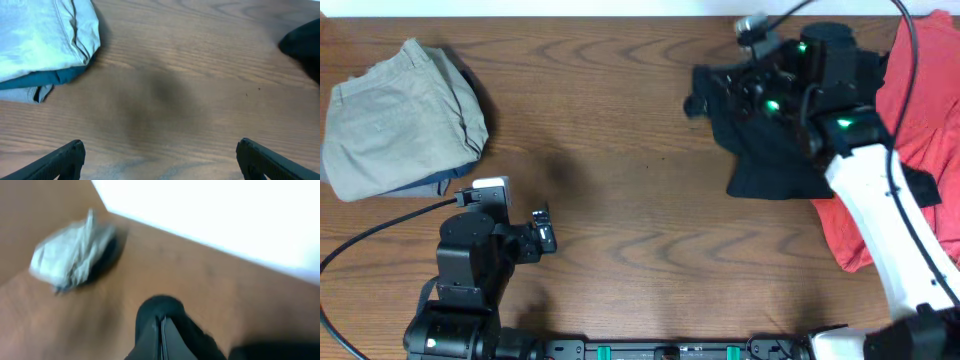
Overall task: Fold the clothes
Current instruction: 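Drag the black shirt with the right gripper leftward to table center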
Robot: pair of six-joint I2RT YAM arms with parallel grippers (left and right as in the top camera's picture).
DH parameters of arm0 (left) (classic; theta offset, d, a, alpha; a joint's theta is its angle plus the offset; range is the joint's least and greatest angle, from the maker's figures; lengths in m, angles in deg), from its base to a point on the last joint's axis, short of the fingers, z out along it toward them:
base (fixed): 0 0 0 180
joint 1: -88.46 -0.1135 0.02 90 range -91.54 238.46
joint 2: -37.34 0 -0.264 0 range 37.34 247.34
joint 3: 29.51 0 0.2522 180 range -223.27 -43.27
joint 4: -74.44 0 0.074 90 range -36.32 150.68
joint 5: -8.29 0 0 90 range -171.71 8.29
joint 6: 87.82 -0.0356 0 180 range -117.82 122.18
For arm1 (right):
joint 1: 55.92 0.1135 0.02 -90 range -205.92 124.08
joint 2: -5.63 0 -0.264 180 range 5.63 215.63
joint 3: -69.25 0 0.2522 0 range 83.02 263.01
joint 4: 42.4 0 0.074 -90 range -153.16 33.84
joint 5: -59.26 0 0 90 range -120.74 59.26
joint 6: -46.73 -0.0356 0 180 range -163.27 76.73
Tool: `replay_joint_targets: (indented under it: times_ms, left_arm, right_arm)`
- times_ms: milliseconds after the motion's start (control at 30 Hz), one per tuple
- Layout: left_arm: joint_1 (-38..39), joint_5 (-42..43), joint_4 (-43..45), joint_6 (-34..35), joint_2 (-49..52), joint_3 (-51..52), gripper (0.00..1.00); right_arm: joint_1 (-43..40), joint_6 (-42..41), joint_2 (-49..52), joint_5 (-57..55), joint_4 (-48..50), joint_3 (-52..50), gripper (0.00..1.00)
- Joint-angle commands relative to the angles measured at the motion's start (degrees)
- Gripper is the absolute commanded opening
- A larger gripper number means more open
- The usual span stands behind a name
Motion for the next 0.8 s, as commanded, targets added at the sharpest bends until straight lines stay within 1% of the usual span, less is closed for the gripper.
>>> replay_joint_targets:
  times_ms: [0, 33, 67, 100, 133, 200, 333, 400, 467, 533, 600, 700, 767]
  left_arm:
    - [-0.24, -0.04, 0.17, 0.76, 0.09, -1.14, 0.98]
    - [-0.24, -0.04, 0.15, 0.76, 0.09, -1.14, 0.98]
    - [-0.24, -0.04, 0.13, 0.76, 0.09, -1.14, 0.98]
    - [-0.24, -0.04, 0.11, 0.76, 0.09, -1.14, 0.98]
    - [-0.24, -0.04, 0.13, 0.76, 0.09, -1.14, 0.98]
    - [-0.24, -0.04, 0.33, 0.76, 0.13, -1.14, 0.98]
    - [-0.24, -0.04, 1.22, 0.76, 0.17, -1.14, 0.98]
    - [-0.24, -0.04, 1.40, 0.76, 0.20, -1.14, 0.98]
    - [-0.24, -0.04, 1.42, 0.76, 0.20, -1.14, 0.98]
    - [-0.24, -0.04, 1.40, 0.76, 0.24, -1.11, 0.98]
    - [-0.24, -0.04, 1.42, 0.76, 0.31, -1.11, 0.98]
    - [-0.24, -0.04, 1.38, 0.76, 0.33, -1.11, 0.98]
    - [-0.24, -0.04, 1.38, 0.76, 0.33, -1.11, 0.98]
  right_arm:
    - [2.19, -8.33, 1.86, -2.71, 9.14, 0.79, 0.20]
    - [2.62, -9.27, 2.64, -2.73, 11.45, 0.79, 0.44]
    - [2.99, -9.84, 3.34, -2.75, 12.31, 0.79, 0.72]
    - [3.28, -10.03, 3.93, -2.78, 12.11, 0.79, 0.91]
    - [3.43, -10.01, 4.48, -2.78, 10.67, 0.79, 0.99]
    - [3.50, -9.99, 5.40, -5.95, 4.63, 0.79, 0.99]
    - [2.34, -9.99, 5.51, -21.68, -13.07, 0.79, 0.99]
    - [1.68, -9.88, 5.49, -26.77, -21.14, 0.79, 0.99]
    - [1.46, -5.20, 5.95, -29.77, -28.22, 0.59, 0.99]
    - [1.49, 0.44, 6.86, -29.88, -32.37, -0.13, 0.99]
    - [1.70, 3.08, 8.11, -29.70, -35.65, -0.96, 0.99]
    - [2.14, 3.98, 10.49, -29.68, -38.10, -2.38, 0.93]
    - [2.38, 3.91, 12.52, -29.68, -37.70, -3.06, 0.84]
